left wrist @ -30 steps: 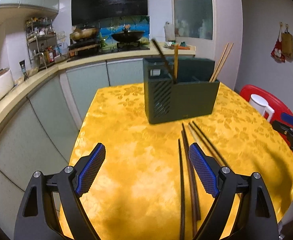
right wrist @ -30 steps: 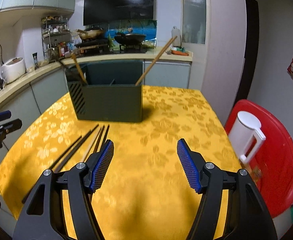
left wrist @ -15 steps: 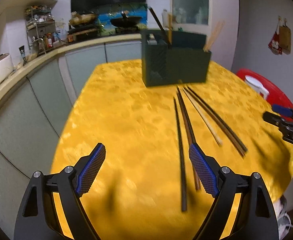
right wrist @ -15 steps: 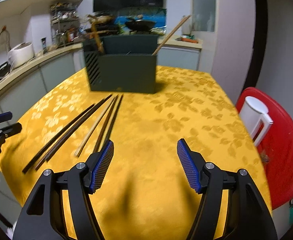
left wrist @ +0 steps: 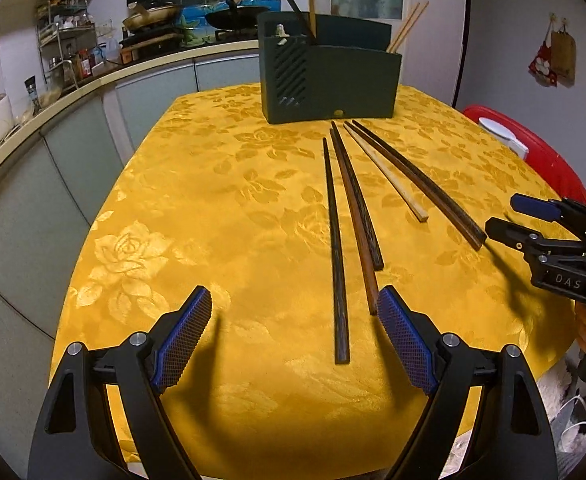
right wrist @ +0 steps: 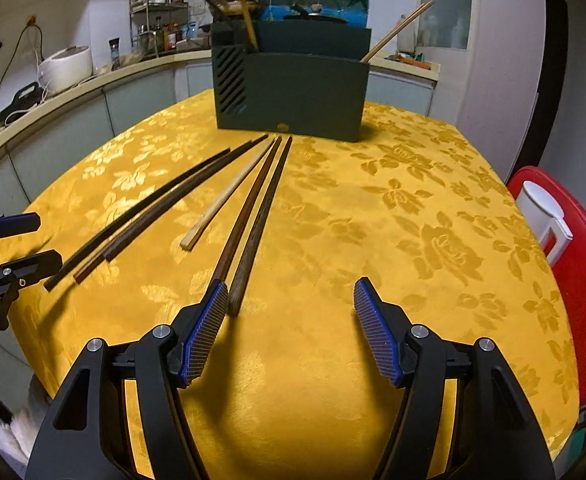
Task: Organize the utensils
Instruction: 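Close the left gripper on a dark chopstick while the right grips another dark chopstick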
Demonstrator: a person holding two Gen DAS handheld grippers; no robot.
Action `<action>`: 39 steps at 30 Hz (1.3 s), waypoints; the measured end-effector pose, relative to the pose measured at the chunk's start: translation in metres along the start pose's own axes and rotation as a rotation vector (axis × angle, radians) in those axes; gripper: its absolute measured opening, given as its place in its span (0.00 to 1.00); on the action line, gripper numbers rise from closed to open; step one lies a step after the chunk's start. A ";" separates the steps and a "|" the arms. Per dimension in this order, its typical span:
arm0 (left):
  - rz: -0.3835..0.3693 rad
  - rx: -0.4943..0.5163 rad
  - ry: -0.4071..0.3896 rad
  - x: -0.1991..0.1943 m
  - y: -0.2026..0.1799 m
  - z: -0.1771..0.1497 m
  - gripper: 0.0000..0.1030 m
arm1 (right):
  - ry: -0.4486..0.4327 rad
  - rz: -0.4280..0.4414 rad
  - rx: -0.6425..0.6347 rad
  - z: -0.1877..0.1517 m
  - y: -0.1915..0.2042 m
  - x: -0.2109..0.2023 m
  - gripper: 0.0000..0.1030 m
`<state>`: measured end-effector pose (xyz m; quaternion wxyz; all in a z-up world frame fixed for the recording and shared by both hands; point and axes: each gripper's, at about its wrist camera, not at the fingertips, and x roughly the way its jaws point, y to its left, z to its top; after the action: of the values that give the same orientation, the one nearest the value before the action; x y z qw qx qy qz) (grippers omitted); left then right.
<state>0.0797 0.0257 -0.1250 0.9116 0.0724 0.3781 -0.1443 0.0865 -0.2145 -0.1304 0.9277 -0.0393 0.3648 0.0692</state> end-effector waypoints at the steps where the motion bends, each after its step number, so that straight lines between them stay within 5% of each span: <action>1: 0.005 0.003 0.004 0.001 -0.001 -0.001 0.80 | 0.007 0.002 -0.003 -0.002 0.002 0.002 0.62; 13: 0.030 -0.029 0.037 0.012 0.004 -0.003 0.63 | 0.023 -0.027 0.036 0.002 -0.010 0.012 0.47; 22: -0.010 -0.002 0.019 0.010 -0.010 -0.005 0.53 | 0.009 0.053 0.021 0.005 -0.002 0.015 0.28; 32: -0.033 0.019 0.001 0.012 -0.017 -0.001 0.07 | -0.010 0.075 0.014 0.008 -0.002 0.019 0.09; 39: -0.026 0.022 0.006 0.010 -0.016 0.008 0.07 | 0.020 0.091 0.056 0.013 -0.012 0.019 0.08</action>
<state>0.0868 0.0069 -0.1267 0.9076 0.0779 0.3802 -0.1600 0.1102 -0.2226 -0.1336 0.9206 0.0025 0.3772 0.1006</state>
